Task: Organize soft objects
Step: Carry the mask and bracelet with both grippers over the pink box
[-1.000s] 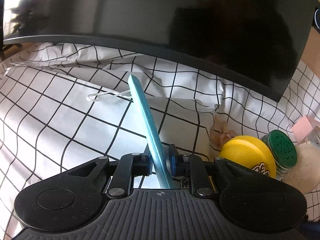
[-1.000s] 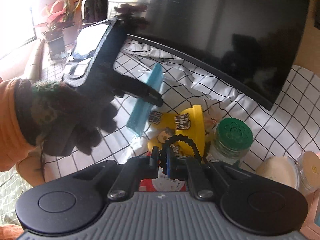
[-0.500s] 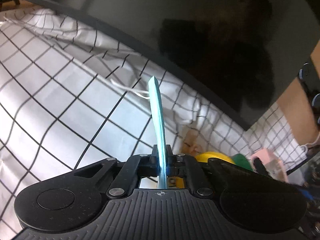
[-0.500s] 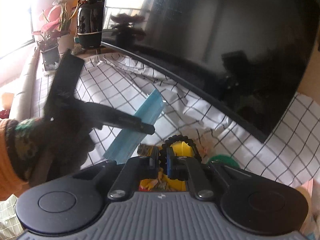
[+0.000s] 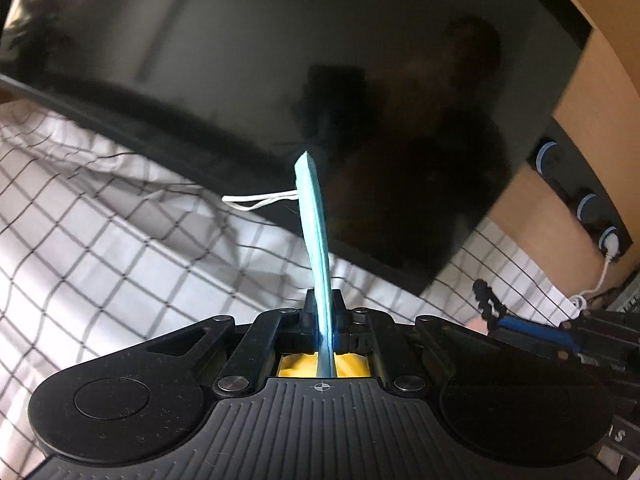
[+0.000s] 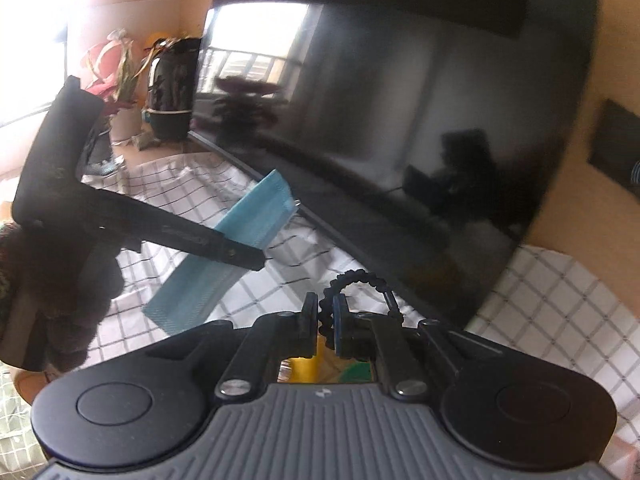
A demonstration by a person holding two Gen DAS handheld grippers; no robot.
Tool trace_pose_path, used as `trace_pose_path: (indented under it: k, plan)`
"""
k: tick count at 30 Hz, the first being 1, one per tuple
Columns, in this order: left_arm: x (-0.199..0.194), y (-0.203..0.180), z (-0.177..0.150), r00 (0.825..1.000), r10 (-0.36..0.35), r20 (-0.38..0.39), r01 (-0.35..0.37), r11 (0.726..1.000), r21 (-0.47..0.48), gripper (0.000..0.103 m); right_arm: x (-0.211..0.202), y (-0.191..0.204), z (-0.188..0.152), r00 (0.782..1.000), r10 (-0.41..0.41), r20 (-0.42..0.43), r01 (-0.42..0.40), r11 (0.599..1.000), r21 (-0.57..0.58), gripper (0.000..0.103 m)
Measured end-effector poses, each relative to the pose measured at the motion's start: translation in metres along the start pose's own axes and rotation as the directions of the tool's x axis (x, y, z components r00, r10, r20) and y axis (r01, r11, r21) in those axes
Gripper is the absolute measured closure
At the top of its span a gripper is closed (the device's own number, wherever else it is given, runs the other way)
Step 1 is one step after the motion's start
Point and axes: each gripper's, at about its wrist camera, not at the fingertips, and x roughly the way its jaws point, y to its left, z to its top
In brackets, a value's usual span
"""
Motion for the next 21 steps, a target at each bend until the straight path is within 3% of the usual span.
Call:
trace_pose_path:
  k: [13,21]
  plan:
    - [0.05,-0.131,-0.014,0.994,-0.096,-0.058,0.102,0.99,0.098,0.096,-0.087,-0.113,-0.058,0.983,-0.185,0.021,0.183,0.981,0.069,0.096]
    - [0.1,-0.226,-0.037,0.969,-0.21,-0.134,0.226,0.967,0.118,0.096,-0.137,-0.18,-0.108,0.956,-0.289,0.041,0.281,0.95,0.138,0.096]
